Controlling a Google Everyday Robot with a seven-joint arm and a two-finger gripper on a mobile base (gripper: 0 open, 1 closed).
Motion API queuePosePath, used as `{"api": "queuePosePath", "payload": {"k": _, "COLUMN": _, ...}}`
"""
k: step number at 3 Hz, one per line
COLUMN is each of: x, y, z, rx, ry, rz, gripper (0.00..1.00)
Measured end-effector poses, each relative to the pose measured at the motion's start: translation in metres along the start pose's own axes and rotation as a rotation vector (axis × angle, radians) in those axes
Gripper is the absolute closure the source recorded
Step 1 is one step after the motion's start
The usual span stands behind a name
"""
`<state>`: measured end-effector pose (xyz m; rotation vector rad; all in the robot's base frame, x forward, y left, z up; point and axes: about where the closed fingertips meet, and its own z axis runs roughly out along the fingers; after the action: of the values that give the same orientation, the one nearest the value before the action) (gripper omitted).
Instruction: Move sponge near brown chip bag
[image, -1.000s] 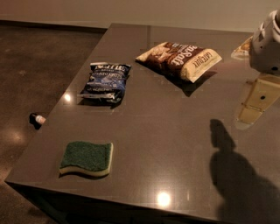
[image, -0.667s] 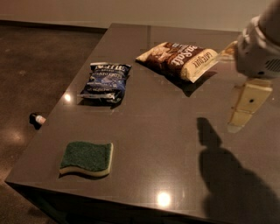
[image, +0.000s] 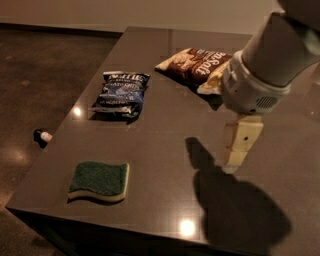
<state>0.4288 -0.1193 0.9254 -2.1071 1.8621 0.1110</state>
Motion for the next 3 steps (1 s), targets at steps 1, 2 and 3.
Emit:
{"api": "queuePosePath", "payload": {"k": 1, "x": -0.039, "y": 0.010, "z": 0.029, "rx": -0.039, "ry": -0.101, "rz": -0.061, "gripper": 0.00}}
{"api": "queuePosePath", "payload": {"k": 2, "x": -0.087, "y": 0.023, "z": 0.066, "rx": -0.097, "ry": -0.179, "rz": -0.090, "gripper": 0.00}}
{"api": "queuePosePath", "payload": {"k": 3, "x": -0.114, "y": 0.028, "z": 0.088, "rx": -0.137, "ry": -0.178, "rz": -0.065, "gripper": 0.00}}
